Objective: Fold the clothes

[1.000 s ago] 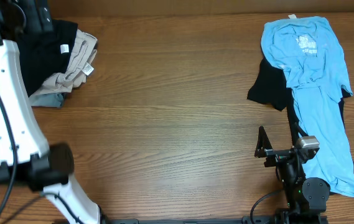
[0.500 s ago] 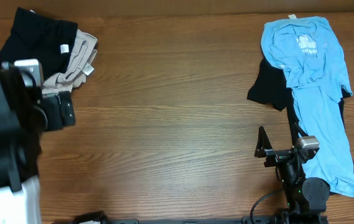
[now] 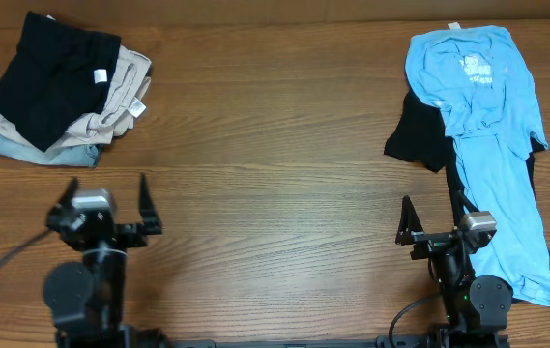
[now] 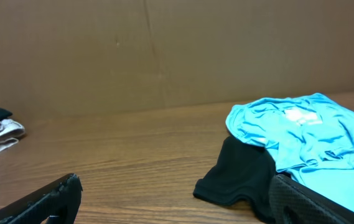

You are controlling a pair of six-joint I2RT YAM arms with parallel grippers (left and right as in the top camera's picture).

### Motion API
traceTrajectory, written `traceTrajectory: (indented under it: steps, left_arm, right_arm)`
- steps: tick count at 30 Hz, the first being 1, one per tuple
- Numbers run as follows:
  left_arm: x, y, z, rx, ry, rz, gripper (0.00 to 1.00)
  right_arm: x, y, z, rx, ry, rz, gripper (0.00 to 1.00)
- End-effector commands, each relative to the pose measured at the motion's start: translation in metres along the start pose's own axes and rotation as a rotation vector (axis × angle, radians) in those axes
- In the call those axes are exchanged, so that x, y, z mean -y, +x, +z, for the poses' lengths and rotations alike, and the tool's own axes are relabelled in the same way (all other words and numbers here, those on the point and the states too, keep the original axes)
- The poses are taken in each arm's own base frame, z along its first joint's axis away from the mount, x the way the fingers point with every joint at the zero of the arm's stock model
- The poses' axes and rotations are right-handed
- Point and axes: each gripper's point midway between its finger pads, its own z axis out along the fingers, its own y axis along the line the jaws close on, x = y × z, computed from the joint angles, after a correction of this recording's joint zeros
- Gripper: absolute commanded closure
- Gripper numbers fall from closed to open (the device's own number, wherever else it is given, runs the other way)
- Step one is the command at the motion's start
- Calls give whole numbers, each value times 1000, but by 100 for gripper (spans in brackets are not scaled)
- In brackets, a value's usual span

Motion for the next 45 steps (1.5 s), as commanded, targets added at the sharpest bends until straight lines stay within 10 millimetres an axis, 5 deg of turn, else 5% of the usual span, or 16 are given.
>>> traceTrajectory:
  steps: [1,5,20,45]
  left_arm:
    - [19,27,-1,21,106,-17,0]
    - [22,53,-3,27,118,-27,0]
    - [37,105,-2,23,166,-30,0]
    - [33,105,-1,20,141,-27,0]
  right_arm:
    - [-2,3,0,1,-10,3,0]
    - [-2,3,0,1,-10,3,0]
    - [-2,3,0,1,-10,3,0]
    - [-2,2,0,1,-10,3,0]
